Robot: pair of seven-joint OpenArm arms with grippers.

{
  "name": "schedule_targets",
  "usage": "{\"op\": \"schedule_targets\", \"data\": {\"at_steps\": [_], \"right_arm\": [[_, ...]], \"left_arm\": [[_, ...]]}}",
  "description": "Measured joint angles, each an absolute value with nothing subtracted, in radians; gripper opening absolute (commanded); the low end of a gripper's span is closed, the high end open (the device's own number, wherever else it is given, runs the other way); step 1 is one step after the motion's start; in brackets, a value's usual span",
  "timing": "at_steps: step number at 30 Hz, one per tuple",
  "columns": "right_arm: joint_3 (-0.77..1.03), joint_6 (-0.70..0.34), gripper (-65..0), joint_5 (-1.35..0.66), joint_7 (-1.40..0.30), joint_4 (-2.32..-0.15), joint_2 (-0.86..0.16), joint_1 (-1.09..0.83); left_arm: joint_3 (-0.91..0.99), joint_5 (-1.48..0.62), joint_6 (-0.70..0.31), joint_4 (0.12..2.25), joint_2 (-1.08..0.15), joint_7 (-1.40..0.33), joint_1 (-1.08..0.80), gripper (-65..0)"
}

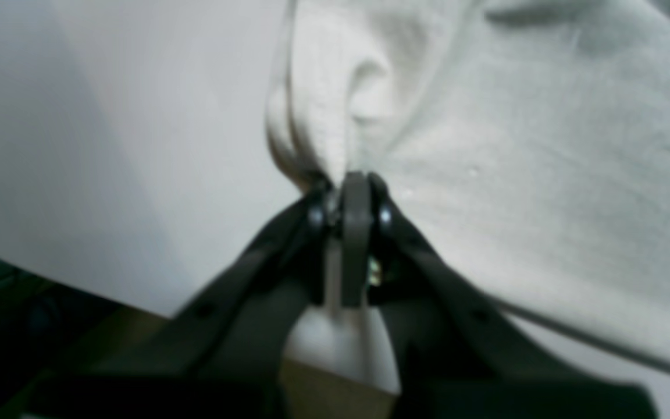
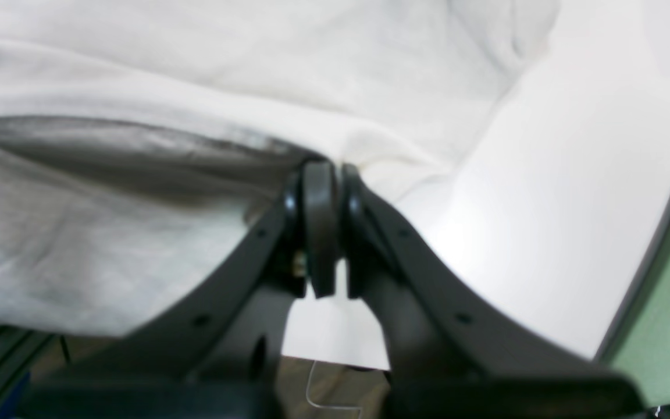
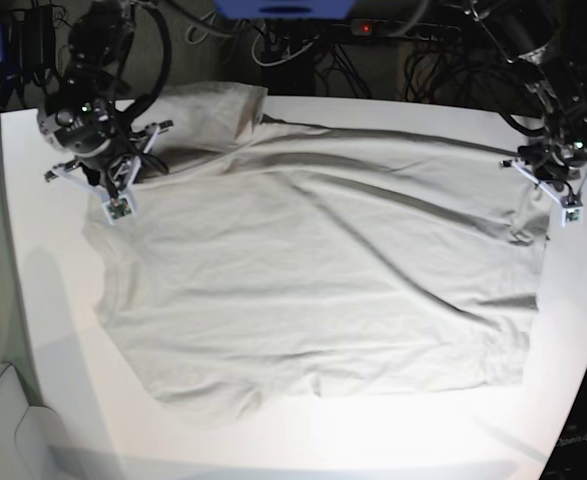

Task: Layout the t-shirt on the table in an organized manner, then fold the t-shirt properly
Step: 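Pull the grasped edge away from the hem with both grippers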

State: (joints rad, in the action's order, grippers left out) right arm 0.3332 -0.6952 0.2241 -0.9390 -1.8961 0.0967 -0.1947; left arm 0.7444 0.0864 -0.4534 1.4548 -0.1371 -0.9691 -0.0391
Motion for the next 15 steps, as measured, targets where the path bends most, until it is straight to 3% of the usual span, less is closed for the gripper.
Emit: {"op": "schedule_targets", "data": {"at_steps": [15], "right_arm": [[0.333,-0.695,-65.0,0.221,-0.940,-1.914,0.097,-0.187]], "left_arm": [[0.751,0.102,-0.457,1.699,-0.127,-1.082,-0.052,-64.7]]}}
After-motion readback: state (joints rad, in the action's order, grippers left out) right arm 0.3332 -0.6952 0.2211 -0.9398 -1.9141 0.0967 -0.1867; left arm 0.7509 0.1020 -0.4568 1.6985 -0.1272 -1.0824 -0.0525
